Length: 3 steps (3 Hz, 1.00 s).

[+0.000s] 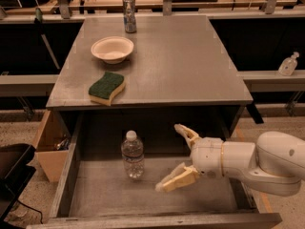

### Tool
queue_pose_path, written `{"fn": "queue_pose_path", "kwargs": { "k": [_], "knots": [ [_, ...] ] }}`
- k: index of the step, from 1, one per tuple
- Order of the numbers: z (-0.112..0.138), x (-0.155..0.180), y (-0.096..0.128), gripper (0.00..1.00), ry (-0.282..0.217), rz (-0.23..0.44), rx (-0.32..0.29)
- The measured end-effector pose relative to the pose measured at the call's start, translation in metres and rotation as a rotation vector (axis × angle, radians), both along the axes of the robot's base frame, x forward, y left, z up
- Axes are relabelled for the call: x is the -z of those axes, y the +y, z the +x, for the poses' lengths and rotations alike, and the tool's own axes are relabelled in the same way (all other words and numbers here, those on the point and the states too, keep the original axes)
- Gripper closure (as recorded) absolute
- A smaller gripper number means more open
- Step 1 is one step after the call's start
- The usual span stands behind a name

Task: Pick water bottle from top drawer and place on counter

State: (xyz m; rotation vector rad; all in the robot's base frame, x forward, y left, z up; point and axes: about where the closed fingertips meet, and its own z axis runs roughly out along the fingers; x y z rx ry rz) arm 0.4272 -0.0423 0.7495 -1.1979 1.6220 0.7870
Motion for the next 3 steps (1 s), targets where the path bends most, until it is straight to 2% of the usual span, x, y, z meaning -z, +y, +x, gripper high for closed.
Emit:
{"fn": "queue_pose_path", "kwargs": {
  "k": [1,3],
  "knots": [
    [0.0116,0.0036,0.0335,0.00,-0.011,0.073,-0.021],
    [0.0131,0.0050,0.0419,0.00,-0.010,0.094,-0.034]
  ]
}}
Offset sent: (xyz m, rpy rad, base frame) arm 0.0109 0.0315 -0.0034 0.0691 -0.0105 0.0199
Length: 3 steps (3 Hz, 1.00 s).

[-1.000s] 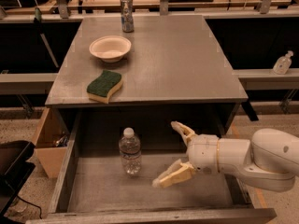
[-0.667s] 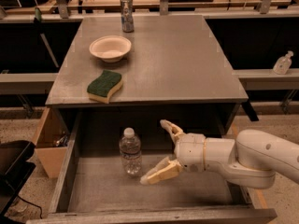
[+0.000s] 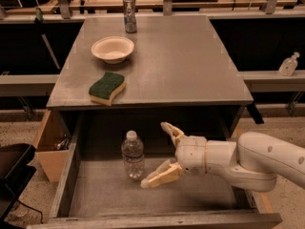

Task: Pick water bottle from top drawer and place on counter

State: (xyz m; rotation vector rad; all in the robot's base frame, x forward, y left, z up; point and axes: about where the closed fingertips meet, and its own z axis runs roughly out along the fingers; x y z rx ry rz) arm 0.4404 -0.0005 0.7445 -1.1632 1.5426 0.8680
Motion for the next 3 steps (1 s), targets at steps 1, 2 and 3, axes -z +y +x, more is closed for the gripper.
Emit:
{"fn": "queue_pose_path", "kwargs": {
  "k": [1,2,3],
  "knots": [
    [0.016,0.011,0.016,0.00,-0.002,0.056,-0.022],
    [0.044,0.030,0.040,0.00,-0.006,0.123,-0.061],
    [0.057,0.039,0.057,0.18,-0.023,0.168,-0.086]
  ]
}}
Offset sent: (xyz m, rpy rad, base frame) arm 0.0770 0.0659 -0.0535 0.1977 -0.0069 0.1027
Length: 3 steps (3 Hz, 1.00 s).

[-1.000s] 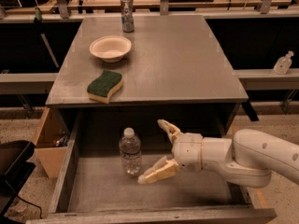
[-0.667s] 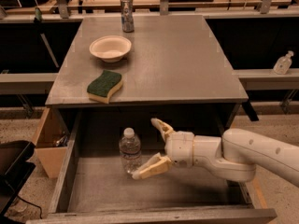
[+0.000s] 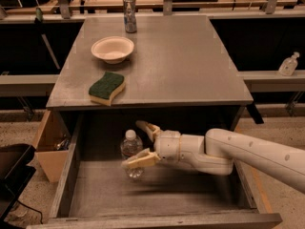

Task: Pick water bottle from top drawer and place on counter

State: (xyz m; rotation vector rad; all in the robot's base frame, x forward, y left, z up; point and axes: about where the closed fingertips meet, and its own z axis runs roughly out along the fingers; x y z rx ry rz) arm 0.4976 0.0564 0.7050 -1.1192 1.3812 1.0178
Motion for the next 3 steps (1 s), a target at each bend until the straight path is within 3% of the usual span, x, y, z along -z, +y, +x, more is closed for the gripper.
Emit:
{"fn": "queue_pose_path", "kwargs": {
  "k": [2,3],
  "knots": [
    [-0.0052,-0.0140,0.0151,0.64,-0.054,0.044,-0.054],
    [-0.0056,-0.0144,0.0171,0.88,-0.054,0.045,-0.057]
  ]
}}
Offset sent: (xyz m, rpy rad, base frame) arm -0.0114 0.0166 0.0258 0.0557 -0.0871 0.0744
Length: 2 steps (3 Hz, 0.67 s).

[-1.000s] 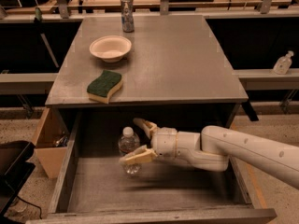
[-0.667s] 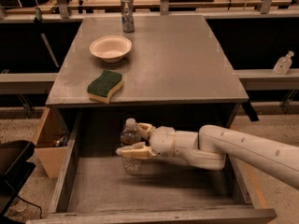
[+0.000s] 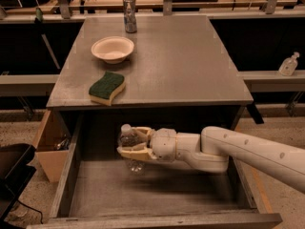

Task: Pick water bottle from top drawer and place on counter

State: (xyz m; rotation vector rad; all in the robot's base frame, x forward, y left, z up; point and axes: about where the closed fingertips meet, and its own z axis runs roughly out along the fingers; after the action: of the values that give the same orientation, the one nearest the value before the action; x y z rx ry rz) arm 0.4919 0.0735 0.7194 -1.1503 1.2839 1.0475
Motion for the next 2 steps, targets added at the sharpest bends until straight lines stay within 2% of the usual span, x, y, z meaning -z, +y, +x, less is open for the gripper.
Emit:
{"fn": "queue_pose_path", "kwargs": {
  "k": [1,2],
  "knots": [
    [-0.001,-0.001,0.002,1.00,-0.001,0.001,-0.003],
    [-0.004,-0.014,0.004,1.00,-0.010,0.075,-0.036]
  ]
}}
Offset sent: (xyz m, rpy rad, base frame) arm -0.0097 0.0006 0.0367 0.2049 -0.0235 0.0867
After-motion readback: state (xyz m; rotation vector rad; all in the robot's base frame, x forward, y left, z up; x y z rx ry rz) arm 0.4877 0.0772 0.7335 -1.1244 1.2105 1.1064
